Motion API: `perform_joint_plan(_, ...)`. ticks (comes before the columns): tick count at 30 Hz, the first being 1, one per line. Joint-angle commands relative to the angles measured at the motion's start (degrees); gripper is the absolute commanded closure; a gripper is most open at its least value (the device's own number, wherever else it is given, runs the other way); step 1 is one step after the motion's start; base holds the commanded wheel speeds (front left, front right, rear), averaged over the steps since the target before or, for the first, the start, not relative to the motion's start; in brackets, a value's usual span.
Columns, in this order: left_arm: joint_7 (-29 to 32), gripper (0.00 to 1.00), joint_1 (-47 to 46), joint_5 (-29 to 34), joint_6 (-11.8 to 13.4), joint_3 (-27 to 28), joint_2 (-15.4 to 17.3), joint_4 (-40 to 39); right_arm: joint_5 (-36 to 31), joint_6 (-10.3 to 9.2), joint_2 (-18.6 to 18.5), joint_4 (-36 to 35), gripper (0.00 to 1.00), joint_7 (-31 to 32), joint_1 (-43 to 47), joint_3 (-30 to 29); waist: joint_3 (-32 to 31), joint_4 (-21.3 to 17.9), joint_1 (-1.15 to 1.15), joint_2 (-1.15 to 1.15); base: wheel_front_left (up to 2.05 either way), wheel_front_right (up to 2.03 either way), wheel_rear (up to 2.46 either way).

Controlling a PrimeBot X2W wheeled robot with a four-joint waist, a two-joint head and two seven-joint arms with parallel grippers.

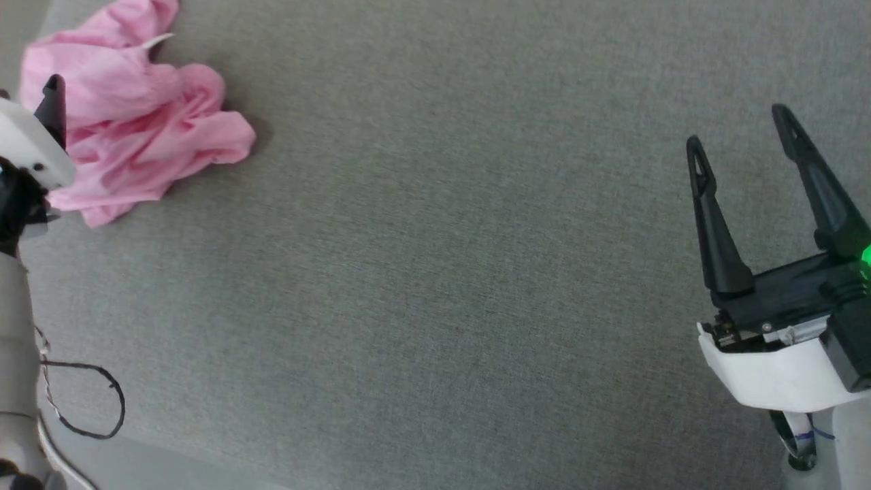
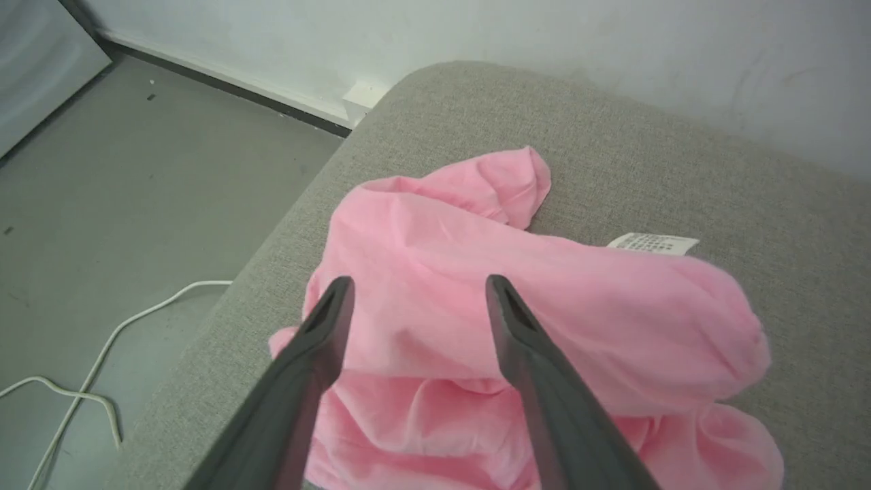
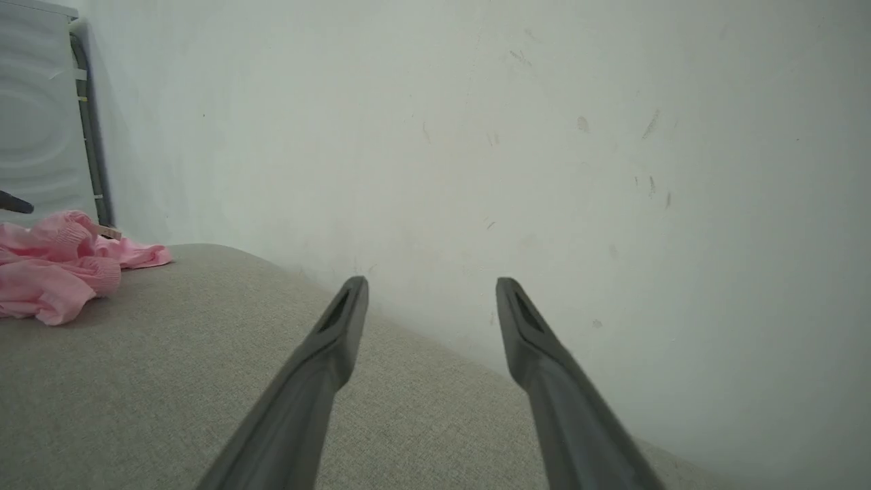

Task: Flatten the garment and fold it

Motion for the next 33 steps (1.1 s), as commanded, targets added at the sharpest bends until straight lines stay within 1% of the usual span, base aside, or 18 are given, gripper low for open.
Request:
perform_joint_plan(1, 3.98, 0.0, -2.58, -3.91, -0.3, -1.65, 1.27, 1.46, -0.79, -0.05, -0.61, -1.34, 0.0, -0.62, -1.37, 0.47, 4.95, -2.34, -0.01, 0.0, 0.0, 0.0, 0.0)
perform_joint_plan(6, 16.33, 0.0, -3.6, -14.23, -0.63, -7.72, 4.58, 0.11, -1.58, -0.05, -1.4, -2.88, 0.0, -1.21, -2.24, 0.67, 7.94, -2.87, -0.01, 0.0, 0.0, 0.0, 0.0)
perform_joint_plan(10, 22.92, 0.0, -2.84, -20.22, -0.89, -12.28, 7.34, -0.6, -1.97, -0.05, -1.85, -3.84, 0.0, -1.69, -2.83, 0.78, 9.85, -2.7, -0.01, 0.0, 0.0, 0.0, 0.0)
perform_joint_plan(13, 25.27, 0.0, -2.82, -23.0, -1.08, -14.89, 8.03, 0.81, -2.26, -0.05, -1.96, -4.32, 0.0, -2.05, -3.37, 0.89, 10.99, -2.23, -0.01, 0.0, 0.0, 0.0, 0.0)
perform_joint_plan(19, 26.18, 0.0, -4.51, -25.69, -1.4, -18.66, 9.38, 4.29, -2.24, -0.05, -1.86, -4.22, 0.0, -2.65, -4.27, 1.87, 11.47, -2.03, -0.01, 0.0, 0.0, 0.0, 0.0)
perform_joint_plan(20, 26.12, 0.88, -5.0, -26.16, -1.47, -19.44, 9.92, 4.75, -2.23, -0.05, -1.82, -4.19, 0.0, -2.77, -4.38, 1.99, 11.39, -1.96, -0.01, 0.0, 0.0, 0.0, 0.0)
perform_joint_plan(21, 26.29, 1.0, -5.22, -26.41, -1.5, -20.35, 10.54, 4.97, -2.15, -0.05, -1.68, -4.11, 0.0, -2.83, -4.44, 2.07, 11.07, -2.02, -0.01, 0.0, 0.0, 0.0, 0.0)
perform_joint_plan(22, 26.14, 1.0, -5.29, -26.57, -1.5, -21.07, 11.17, 4.82, -2.07, -0.05, -1.5, -3.93, 0.0, -2.83, -4.39, 2.09, 10.54, -2.14, -0.01, 0.0, 0.0, 0.0, 0.0)
perform_joint_plan(28, 20.63, 1.0, -7.31, -26.05, -1.5, -23.75, 15.64, 3.11, -1.41, -0.05, 0.22, -3.0, 0.0, -2.83, -3.67, 1.97, 5.67, -2.71, -0.01, 0.0, 0.0, 0.0, 0.0)
perform_joint_plan(33, 16.74, 1.0, -10.12, -25.39, -1.5, -28.04, 19.0, -2.18, -0.88, -0.05, 2.12, -2.12, 0.0, -2.83, -2.06, 1.7, 0.06, -3.14, -0.01, 0.0, 0.0, 0.0, 0.0)
